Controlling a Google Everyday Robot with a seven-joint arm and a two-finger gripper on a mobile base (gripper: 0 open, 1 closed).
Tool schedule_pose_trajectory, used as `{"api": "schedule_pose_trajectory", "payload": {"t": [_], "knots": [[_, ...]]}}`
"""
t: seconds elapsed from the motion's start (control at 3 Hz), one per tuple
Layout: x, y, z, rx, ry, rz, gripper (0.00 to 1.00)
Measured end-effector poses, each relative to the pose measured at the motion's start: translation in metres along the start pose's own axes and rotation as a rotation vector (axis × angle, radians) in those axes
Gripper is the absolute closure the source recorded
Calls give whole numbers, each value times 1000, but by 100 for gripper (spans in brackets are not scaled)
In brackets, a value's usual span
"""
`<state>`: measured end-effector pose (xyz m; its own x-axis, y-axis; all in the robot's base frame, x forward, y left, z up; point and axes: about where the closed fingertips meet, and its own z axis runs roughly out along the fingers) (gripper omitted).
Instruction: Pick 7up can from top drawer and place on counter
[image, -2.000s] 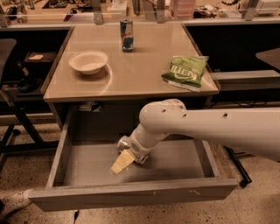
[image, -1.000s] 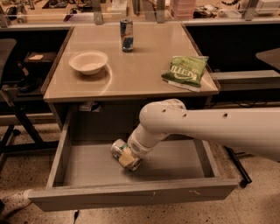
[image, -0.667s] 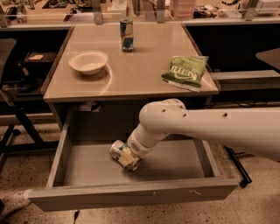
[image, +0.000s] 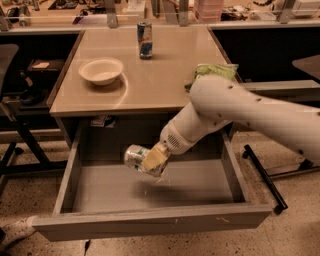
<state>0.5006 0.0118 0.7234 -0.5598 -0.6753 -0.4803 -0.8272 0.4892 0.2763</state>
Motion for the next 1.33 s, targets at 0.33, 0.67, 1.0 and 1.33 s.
{"api": "schedule_pose_trajectory", "payload": {"t": [0.33, 0.67, 1.0, 1.33], "knots": [[-23, 10, -63, -54, -53, -58, 100], [-49, 11, -107, -65, -90, -103, 100], [-83, -7, -132, -37, -95, -116, 100], [-120, -34, -138, -4, -67, -109, 100]]}}
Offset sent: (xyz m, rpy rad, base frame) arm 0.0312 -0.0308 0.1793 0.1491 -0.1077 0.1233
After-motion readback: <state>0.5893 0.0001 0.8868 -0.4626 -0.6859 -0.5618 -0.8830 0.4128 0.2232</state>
